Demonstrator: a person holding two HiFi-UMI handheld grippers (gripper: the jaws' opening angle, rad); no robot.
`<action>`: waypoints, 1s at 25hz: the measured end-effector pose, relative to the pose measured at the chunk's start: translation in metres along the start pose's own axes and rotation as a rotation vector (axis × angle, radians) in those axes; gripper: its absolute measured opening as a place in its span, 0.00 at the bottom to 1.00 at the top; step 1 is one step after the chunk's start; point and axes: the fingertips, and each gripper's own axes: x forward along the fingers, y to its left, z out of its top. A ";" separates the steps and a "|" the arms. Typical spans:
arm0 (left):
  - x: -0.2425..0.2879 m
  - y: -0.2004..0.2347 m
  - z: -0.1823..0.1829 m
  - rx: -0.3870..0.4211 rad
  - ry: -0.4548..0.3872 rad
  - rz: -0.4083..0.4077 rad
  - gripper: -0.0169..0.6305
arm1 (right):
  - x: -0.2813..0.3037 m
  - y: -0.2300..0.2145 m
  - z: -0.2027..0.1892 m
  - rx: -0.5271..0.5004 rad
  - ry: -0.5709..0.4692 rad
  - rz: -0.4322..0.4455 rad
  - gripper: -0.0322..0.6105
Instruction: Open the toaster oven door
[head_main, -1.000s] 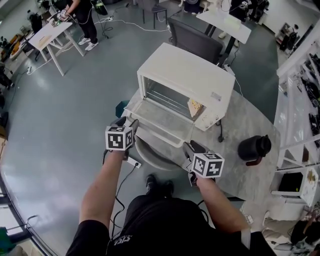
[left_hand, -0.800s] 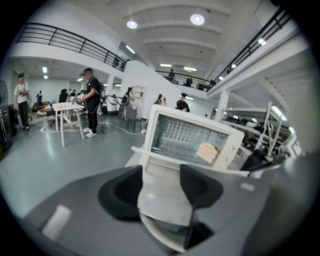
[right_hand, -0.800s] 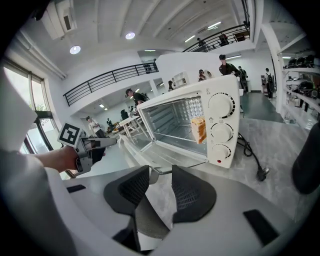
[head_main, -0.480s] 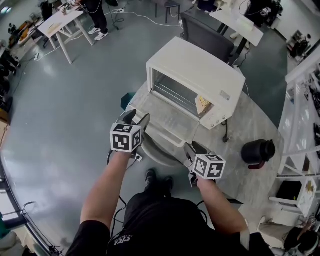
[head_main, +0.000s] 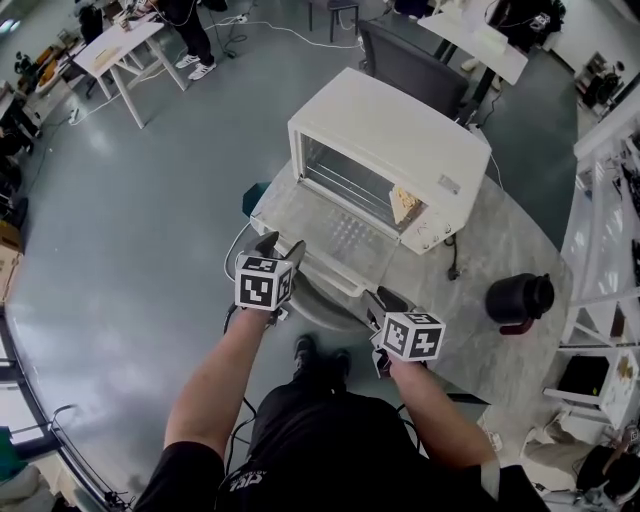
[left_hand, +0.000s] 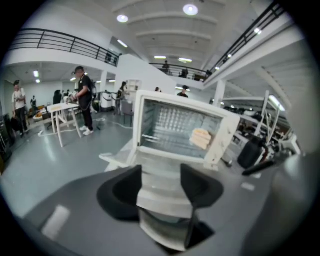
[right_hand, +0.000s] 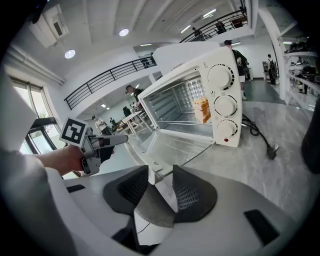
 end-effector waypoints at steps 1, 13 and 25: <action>0.001 -0.001 -0.002 0.003 0.007 0.000 0.41 | 0.001 0.000 -0.002 0.001 0.004 0.003 0.27; 0.009 0.000 -0.033 0.022 0.092 0.003 0.41 | 0.012 -0.004 -0.025 0.041 0.059 0.003 0.27; 0.020 0.005 -0.069 0.017 0.175 -0.013 0.41 | 0.030 -0.011 -0.052 0.095 0.142 0.010 0.27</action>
